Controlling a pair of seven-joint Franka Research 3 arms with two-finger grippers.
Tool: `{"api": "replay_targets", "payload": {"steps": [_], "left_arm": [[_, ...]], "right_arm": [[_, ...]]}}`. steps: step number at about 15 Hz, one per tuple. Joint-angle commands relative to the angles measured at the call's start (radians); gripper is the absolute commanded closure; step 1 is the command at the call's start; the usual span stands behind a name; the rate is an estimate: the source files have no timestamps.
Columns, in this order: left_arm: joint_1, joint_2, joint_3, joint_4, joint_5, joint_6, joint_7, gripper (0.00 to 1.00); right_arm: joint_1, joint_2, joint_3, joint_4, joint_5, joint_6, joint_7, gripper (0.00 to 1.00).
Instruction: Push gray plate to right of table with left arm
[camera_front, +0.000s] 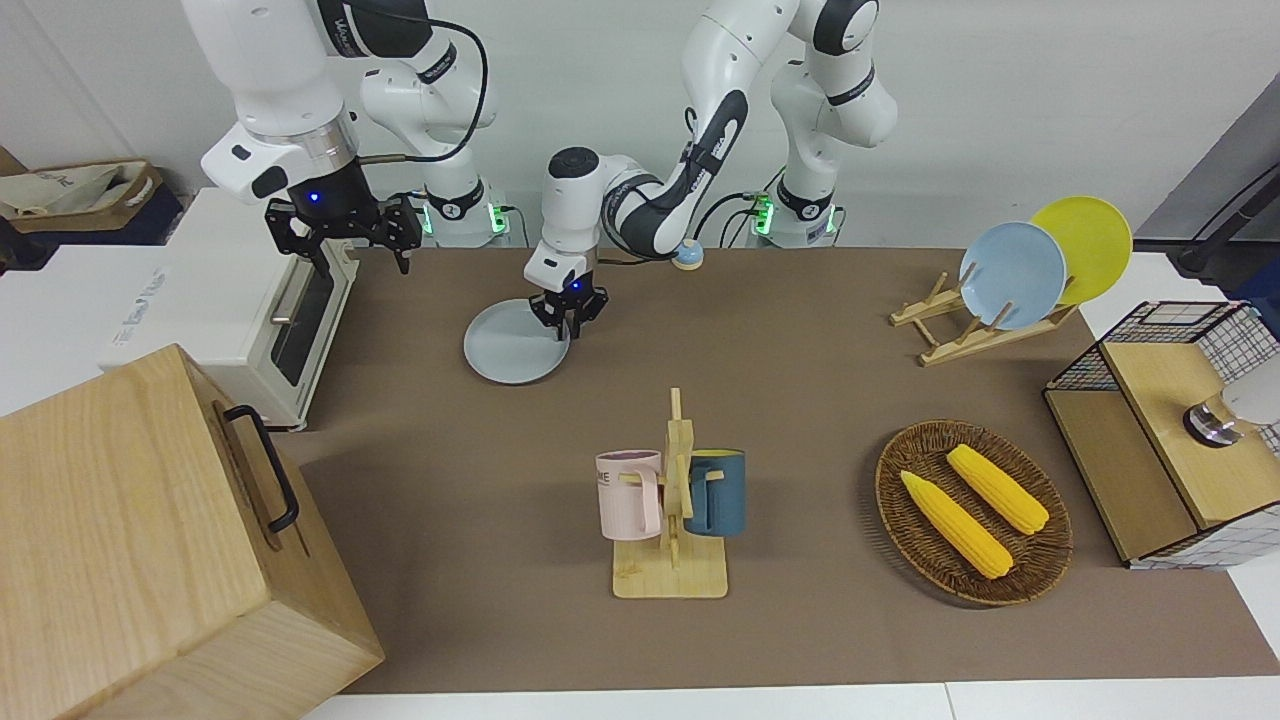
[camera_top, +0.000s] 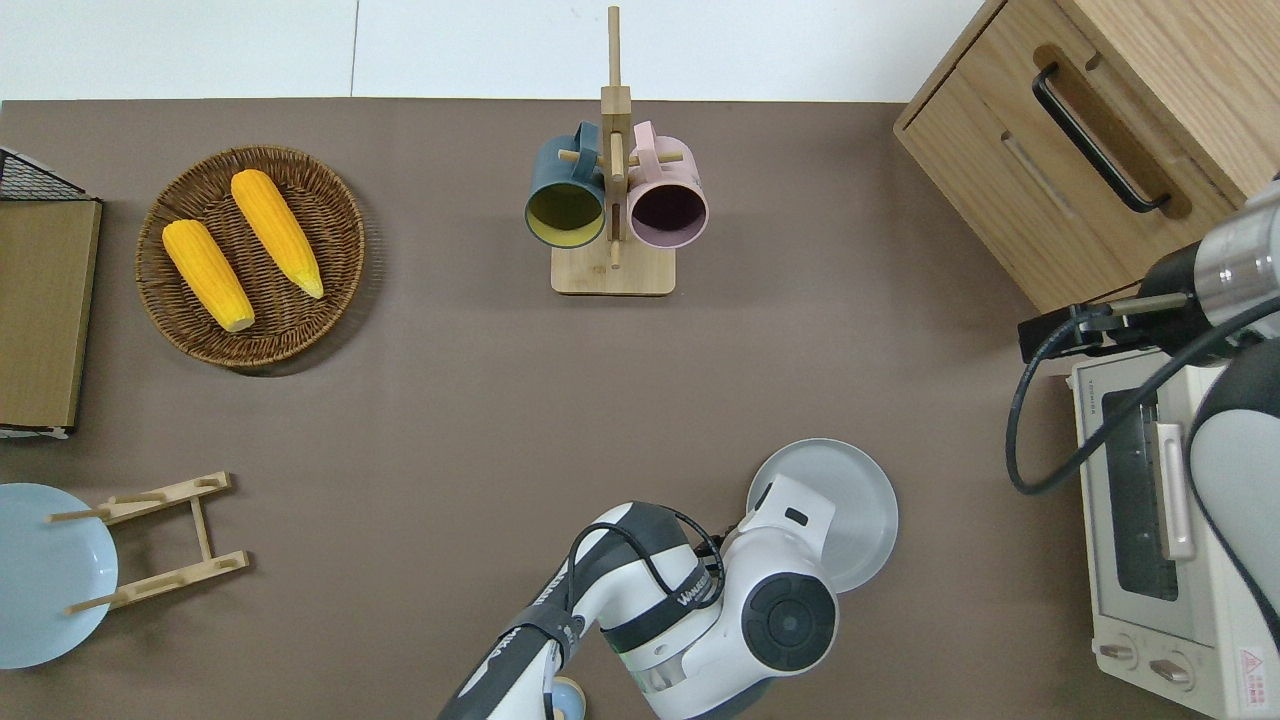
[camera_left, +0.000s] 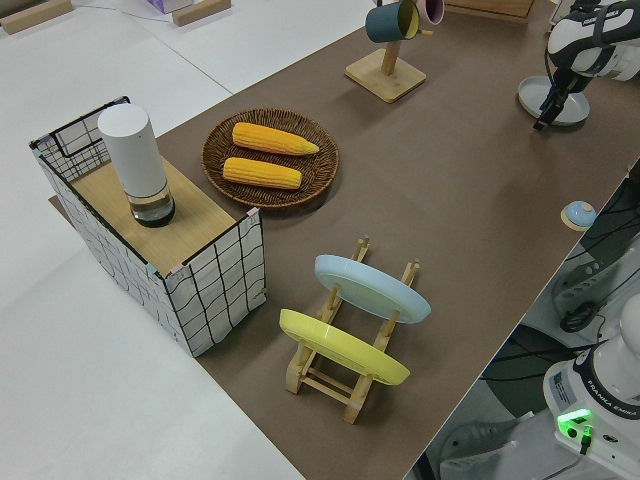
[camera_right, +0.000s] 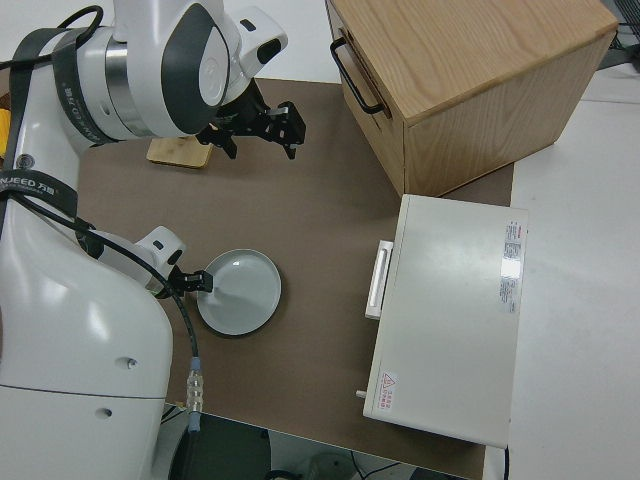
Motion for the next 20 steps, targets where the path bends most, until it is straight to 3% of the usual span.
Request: {"api": "replay_targets", "payload": {"steps": [1, 5, 8, 12, 17, 20], "left_arm": [[0.032, -0.058, 0.000, 0.005, 0.013, -0.095, 0.006, 0.01], [0.093, -0.146, 0.003, -0.026, -0.075, -0.173, 0.189, 0.01], [0.171, -0.207, 0.002, -0.047, -0.099, -0.238, 0.285, 0.01], [0.318, -0.331, 0.003, -0.072, -0.213, -0.375, 0.527, 0.01], [0.483, -0.410, 0.005, -0.069, -0.216, -0.521, 0.740, 0.01], [0.562, -0.433, 0.006, -0.067, -0.216, -0.551, 0.852, 0.01]], "right_arm": [[-0.001, -0.006, 0.000, 0.001, 0.007, -0.010, 0.003, 0.017], [-0.001, -0.006, 0.000, 0.001, 0.007, -0.010, 0.003, 0.017], [-0.001, -0.006, 0.000, 0.001, 0.007, -0.010, 0.005, 0.017], [-0.001, -0.006, 0.000, 0.001, 0.007, -0.010, 0.005, 0.017], [-0.001, -0.006, 0.000, 0.001, 0.007, -0.010, 0.003, 0.017], [-0.001, -0.006, 0.000, 0.001, 0.007, -0.010, 0.003, 0.017]]}}
